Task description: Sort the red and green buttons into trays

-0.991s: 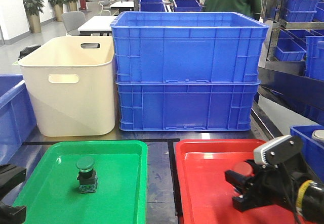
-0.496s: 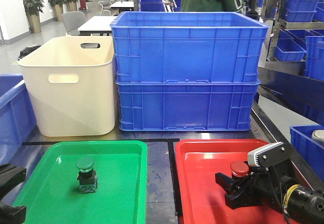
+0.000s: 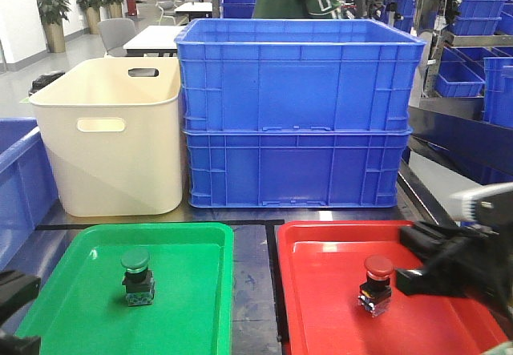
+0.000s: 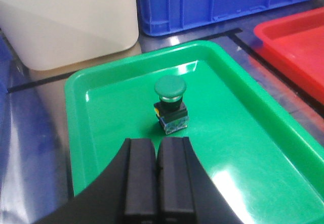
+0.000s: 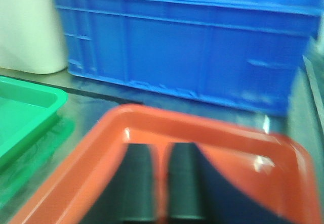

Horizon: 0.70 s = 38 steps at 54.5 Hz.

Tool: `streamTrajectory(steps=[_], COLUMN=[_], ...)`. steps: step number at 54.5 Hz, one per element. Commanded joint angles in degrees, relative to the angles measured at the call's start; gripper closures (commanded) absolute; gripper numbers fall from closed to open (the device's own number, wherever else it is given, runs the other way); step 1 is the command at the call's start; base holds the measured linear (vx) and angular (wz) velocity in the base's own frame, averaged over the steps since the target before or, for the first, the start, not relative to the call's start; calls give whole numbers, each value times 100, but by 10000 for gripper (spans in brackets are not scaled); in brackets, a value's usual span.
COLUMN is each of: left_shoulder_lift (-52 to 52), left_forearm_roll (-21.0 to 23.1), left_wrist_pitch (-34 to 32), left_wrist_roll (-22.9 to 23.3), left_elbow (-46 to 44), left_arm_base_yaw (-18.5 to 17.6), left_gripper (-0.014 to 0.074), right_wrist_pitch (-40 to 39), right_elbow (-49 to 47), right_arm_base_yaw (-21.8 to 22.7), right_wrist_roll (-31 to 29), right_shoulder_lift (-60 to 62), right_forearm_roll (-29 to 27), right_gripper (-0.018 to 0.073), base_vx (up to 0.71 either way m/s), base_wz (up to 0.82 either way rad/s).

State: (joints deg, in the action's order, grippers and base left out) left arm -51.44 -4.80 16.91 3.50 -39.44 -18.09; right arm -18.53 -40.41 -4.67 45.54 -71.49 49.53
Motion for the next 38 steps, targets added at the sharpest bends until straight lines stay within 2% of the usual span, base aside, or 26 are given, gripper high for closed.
streamTrajectory(steps=[1, 5, 10, 17, 26, 38], left_shoulder_lift=[217, 478, 940, 1556, 1984, 1964], left_forearm_roll=[74, 154, 348, 410, 410, 410], left_wrist_pitch=[-410, -545, -782, -1160, -1063, -1019], left_wrist_roll=[53, 155, 231, 231, 231, 231], left_elbow=[94, 503, 1002, 1524, 1690, 1698], left_arm_base_yaw=[-19, -19, -19, -19, -19, -13], left_gripper=[602, 602, 602, 602, 602, 602], right_wrist_pitch=[-81, -170, -177, -113, -151, -151], right_elbow=[261, 744, 1213, 1557, 1592, 1592], right_arm_base_yaw=[27, 27, 27, 27, 27, 27], right_wrist_roll=[560, 805, 1043, 924, 934, 934], right_shoulder_lift=[748, 1245, 1732, 2306, 2520, 2506], right_forearm_roll=[516, 815, 833, 870, 966, 972], right_gripper=[573, 571, 571, 570, 567, 567], base_vx=[0, 0, 0, 0, 0, 0], base_wz=[0, 0, 0, 0, 0, 0])
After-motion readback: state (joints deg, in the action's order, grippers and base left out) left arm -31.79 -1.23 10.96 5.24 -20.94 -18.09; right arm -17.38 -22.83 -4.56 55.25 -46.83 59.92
